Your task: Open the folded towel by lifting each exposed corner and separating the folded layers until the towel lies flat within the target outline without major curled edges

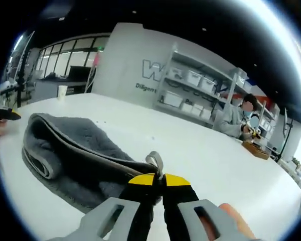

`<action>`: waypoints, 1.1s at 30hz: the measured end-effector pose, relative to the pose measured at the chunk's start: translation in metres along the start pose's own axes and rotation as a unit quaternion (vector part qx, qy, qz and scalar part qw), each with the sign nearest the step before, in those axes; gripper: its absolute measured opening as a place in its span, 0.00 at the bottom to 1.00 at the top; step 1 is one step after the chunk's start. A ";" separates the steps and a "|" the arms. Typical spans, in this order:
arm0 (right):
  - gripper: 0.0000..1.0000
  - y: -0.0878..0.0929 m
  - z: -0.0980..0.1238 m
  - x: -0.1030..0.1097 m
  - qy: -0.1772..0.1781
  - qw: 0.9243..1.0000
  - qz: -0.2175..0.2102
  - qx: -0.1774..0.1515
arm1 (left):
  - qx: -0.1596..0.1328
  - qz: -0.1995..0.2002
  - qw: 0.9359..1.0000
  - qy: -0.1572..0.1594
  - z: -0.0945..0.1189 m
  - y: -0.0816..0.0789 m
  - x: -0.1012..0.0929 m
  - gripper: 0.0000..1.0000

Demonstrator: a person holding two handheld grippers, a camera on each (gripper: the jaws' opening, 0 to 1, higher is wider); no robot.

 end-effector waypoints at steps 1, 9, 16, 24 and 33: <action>0.00 0.003 0.000 -0.003 0.002 1.000 -0.003 0.002 | 0.001 -0.001 1.000 0.000 0.000 0.000 0.000 1.00; 0.00 0.028 -0.003 -0.013 0.015 0.999 -0.029 0.013 | 0.012 -0.012 1.000 0.004 -0.003 0.003 -0.004 1.00; 0.00 0.047 -0.008 -0.021 0.023 0.998 -0.051 0.017 | 0.013 -0.013 1.000 0.002 -0.004 0.004 -0.004 1.00; 0.00 0.059 -0.008 -0.026 0.025 0.998 -0.065 0.009 | -0.005 -0.008 1.000 0.003 -0.005 0.000 -0.005 1.00; 0.00 0.059 -0.013 -0.029 0.020 0.998 -0.062 0.000 | -0.007 -0.037 0.999 0.002 -0.010 -0.001 -0.015 1.00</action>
Point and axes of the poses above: the point that each gripper's makers call its tool centre point, and the gripper's own axes: z roughly backward along the fingers, x roughly to its left, y roughly out of its underside, the point moved 5 cm from there along z, roughly backward along the fingers, and after that the axes turned 14 degrees about -z, right-handed, at the moved point
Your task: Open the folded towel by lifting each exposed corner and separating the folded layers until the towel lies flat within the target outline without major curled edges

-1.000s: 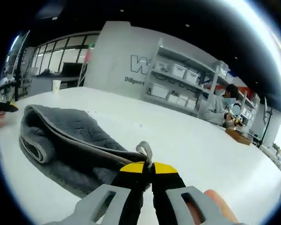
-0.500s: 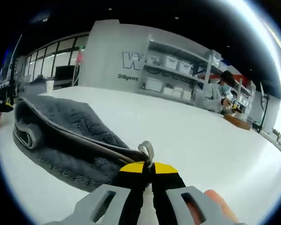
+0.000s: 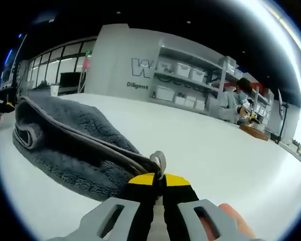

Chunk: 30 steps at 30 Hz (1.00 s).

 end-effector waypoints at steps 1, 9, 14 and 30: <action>0.00 0.000 -0.001 -0.001 -0.001 1.000 -0.004 0.002 | 0.000 -0.001 1.000 0.000 0.000 0.000 -0.001 1.00; 0.00 0.001 -0.001 0.002 -0.003 1.000 0.009 0.003 | -0.007 -0.021 1.000 0.005 -0.005 -0.001 -0.009 1.00; 0.00 0.000 -0.006 -0.001 -0.005 1.000 -0.009 0.008 | -0.012 -0.025 1.000 0.006 -0.008 -0.002 -0.007 1.00; 0.01 -0.001 -0.008 -0.001 0.005 1.000 0.010 0.005 | -0.026 -0.005 1.000 -0.004 -0.007 -0.005 -0.003 1.00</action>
Point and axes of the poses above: the point that each gripper's makers call its tool centre point, and the gripper's own axes: z roughly backward along the fingers, x roughly to its left, y roughly out of its underside, the point moved 5 cm from there along z, roughly backward along the fingers, and after that the axes turned 14 degrees about -z, right-handed, at the moved point
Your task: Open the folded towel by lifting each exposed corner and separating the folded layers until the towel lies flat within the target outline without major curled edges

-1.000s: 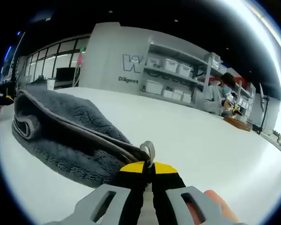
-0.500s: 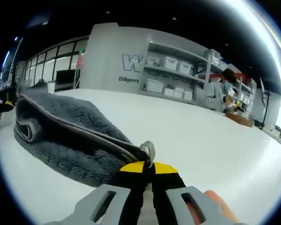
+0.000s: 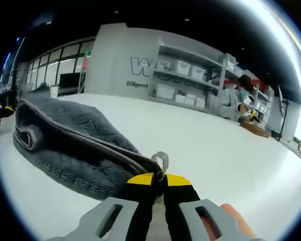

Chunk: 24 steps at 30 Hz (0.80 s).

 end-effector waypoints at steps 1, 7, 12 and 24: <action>0.01 0.000 0.000 0.000 0.001 1.000 0.001 0.000 | 0.000 0.001 1.000 -0.001 0.001 0.000 0.001 1.00; 0.02 0.000 0.005 0.000 0.004 1.000 0.003 0.000 | -0.003 -0.001 1.000 -0.012 0.004 -0.003 0.004 1.00; 0.02 0.001 0.010 0.001 0.006 1.000 0.005 -0.005 | -0.003 0.003 1.000 -0.019 0.005 -0.002 0.007 1.00; 0.02 0.004 0.019 0.006 0.007 1.000 -0.002 -0.006 | 0.000 0.009 1.000 -0.023 0.006 -0.001 0.007 1.00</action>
Point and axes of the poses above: the point that each gripper's makers call its tool centre point, and the gripper's own axes: z roughly backward along the fingers, x roughly to its left, y roughly out of its underside, the point moved 5 cm from there along z, roughly backward along the fingers, and after that the axes turned 14 degrees about -z, right-handed, at the moved point
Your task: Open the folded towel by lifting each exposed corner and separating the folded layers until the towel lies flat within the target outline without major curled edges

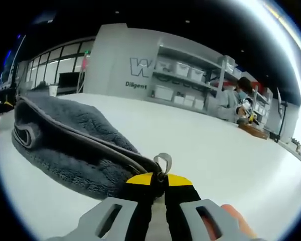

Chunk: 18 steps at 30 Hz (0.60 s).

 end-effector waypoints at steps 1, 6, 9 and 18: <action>0.02 0.000 0.001 0.001 0.000 1.000 0.001 0.000 | -0.001 0.002 1.000 0.000 0.000 0.000 0.000 1.00; 0.02 0.000 0.000 0.000 0.001 1.000 -0.001 0.001 | 0.000 0.001 1.000 0.003 -0.001 0.000 -0.002 1.00; 0.02 0.000 0.001 0.001 0.003 1.000 0.003 0.002 | 0.001 0.002 1.000 0.001 -0.001 0.001 -0.001 1.00; 0.04 0.000 0.010 0.000 0.000 1.000 -0.009 0.005 | 0.000 -0.002 1.000 0.001 -0.001 -0.001 -0.002 1.00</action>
Point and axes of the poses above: the point that each gripper's makers call its tool centre point, and the gripper's own axes: z roughly backward along the fingers, x roughly to its left, y roughly out of its underside, the point moved 5 cm from there along z, roughly backward along the fingers, and after that the axes turned 14 degrees about -z, right-handed, at the moved point
